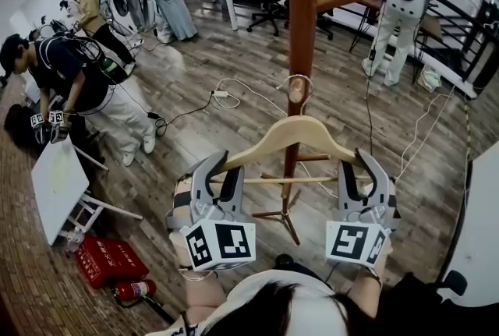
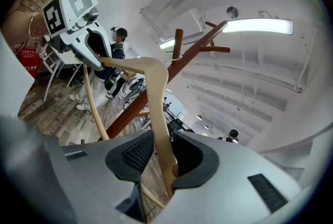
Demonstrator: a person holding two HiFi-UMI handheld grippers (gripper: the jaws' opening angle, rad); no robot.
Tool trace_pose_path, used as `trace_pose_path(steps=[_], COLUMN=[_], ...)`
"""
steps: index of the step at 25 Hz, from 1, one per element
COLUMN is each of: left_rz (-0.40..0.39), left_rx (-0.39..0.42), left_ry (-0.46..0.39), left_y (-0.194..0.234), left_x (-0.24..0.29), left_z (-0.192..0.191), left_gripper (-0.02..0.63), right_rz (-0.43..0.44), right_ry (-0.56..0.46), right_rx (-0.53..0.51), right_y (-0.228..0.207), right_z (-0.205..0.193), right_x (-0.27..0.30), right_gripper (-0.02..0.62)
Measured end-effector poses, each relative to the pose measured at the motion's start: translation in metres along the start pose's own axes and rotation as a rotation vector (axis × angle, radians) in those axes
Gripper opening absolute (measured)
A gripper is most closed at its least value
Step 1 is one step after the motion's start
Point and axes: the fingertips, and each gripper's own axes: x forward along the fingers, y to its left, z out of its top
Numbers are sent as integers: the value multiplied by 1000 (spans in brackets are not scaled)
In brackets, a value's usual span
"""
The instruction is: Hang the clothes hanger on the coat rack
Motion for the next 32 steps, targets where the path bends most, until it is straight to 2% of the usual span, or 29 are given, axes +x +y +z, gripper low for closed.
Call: trace_pose_path(steps=[10,16,20,25,29,32], left_rz=[-3,-10,7,17,33,32], left_rx=[-27,-14,-38,-17,-38,-16], left_ry=[21,19,16,5,7,5], left_y=[-1,0,1,-1,1,-1], left_x=[8,16,19,24,25,27], left_z=[-2,-7,-7,-10,-7,-10], left_gripper=[123,123,123,126,126,126], right_rz=[18,2,7,-8,-15,-3], right_ry=[11,12,15,5,-8,-9], right_rx=[11,18,21,30,39,51], right_y=[7,6,10,8,8,11], right_z=[-9,-8,-11,-12,-12,-16], right_x=[11,20,22,23,23,23], right_gripper=[124,126,127,127,127,127])
